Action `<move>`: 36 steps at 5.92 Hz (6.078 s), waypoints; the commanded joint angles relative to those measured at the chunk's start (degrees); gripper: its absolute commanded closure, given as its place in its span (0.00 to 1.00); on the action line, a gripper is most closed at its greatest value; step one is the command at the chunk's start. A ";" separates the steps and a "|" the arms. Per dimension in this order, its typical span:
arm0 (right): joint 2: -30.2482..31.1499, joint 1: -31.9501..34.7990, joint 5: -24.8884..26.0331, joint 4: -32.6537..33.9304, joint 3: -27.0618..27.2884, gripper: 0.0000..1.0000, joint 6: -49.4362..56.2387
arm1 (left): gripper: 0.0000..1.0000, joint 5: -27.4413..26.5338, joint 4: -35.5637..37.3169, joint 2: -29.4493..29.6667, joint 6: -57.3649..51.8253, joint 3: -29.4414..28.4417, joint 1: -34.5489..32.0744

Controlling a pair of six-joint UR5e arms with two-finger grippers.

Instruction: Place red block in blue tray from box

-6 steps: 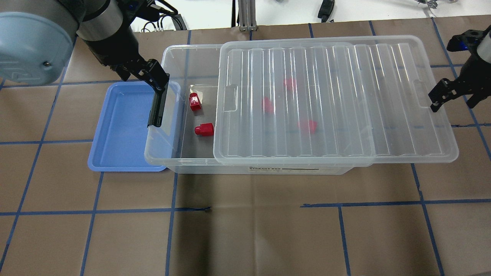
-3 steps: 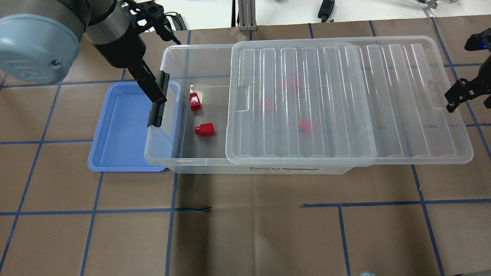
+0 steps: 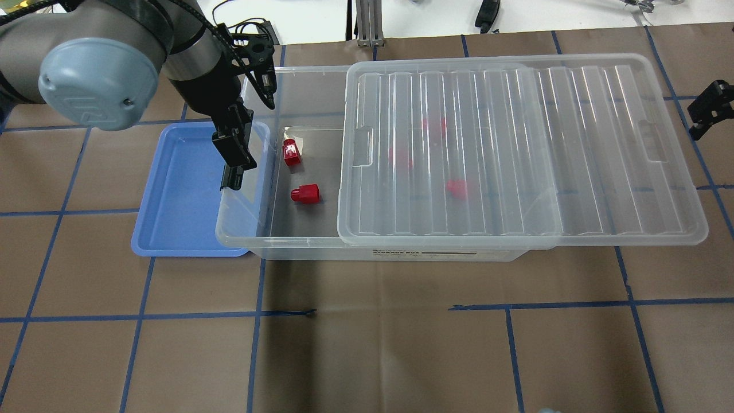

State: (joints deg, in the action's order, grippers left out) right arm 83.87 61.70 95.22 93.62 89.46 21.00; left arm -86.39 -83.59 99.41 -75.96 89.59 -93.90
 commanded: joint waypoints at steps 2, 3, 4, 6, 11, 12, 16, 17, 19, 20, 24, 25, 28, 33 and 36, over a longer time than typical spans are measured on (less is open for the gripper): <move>1.56 14.96 -3.97 -11.43 -10.85 0.00 -20.57 | 0.02 -0.01 10.15 7.27 -2.62 3.46 -1.28; 1.39 20.94 -8.34 -11.70 -12.01 0.00 -25.96 | 0.02 0.34 14.29 8.33 -2.36 5.75 -1.37; 1.30 23.79 -9.34 -11.62 -12.02 0.00 -30.71 | 0.02 0.08 19.38 10.87 -2.18 7.86 -1.90; 1.21 25.04 -8.74 -11.97 -11.24 0.00 -30.15 | 0.02 0.35 24.44 16.58 -1.92 8.23 -2.60; 1.56 24.96 -8.12 -11.35 -8.77 0.00 -30.14 | 0.44 -0.09 26.38 20.39 -2.09 8.50 -4.28; 1.73 25.04 -7.94 -11.44 -8.69 0.00 -30.58 | 0.74 -0.09 26.38 20.21 -2.27 8.32 -4.19; 2.00 26.01 -5.22 -11.00 -8.42 0.00 -30.93 | 0.88 -1.58 24.28 13.57 -0.96 6.65 -3.84; 2.00 26.01 -5.22 -11.00 -8.33 0.00 -30.93 | 0.88 -1.68 18.53 9.35 -0.95 5.00 -3.58; 1.21 25.14 -4.17 -11.00 -8.42 0.00 -29.28 | 0.88 -2.03 10.14 4.85 -2.08 1.13 -0.44; 1.21 22.00 -4.07 -10.48 -8.33 0.00 -20.65 | 0.88 -1.94 9.51 2.65 -5.14 2.07 3.85; -4.13 1.61 3.43 -4.56 -6.33 0.00 -0.09 | 0.88 -2.03 15.60 2.19 -21.23 10.92 15.21; -6.33 -1.73 4.53 1.59 -2.74 0.00 3.75 | 0.88 -1.94 20.53 3.32 -24.65 14.70 17.41; -5.92 -5.81 3.76 13.43 7.21 0.00 5.20 | 0.87 -1.94 31.72 10.96 -28.37 18.95 17.61; -3.72 -1.77 -5.29 12.20 10.46 0.00 3.96 | 0.16 -2.20 33.50 13.53 -28.02 18.17 17.52; -1.96 4.98 -5.48 12.11 12.23 0.00 -2.70 | 0.13 -2.47 18.83 6.97 -24.62 11.18 16.21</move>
State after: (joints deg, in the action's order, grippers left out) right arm 81.40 63.94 89.77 105.79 101.46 20.59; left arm -88.89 -57.21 109.14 -102.68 104.42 -77.00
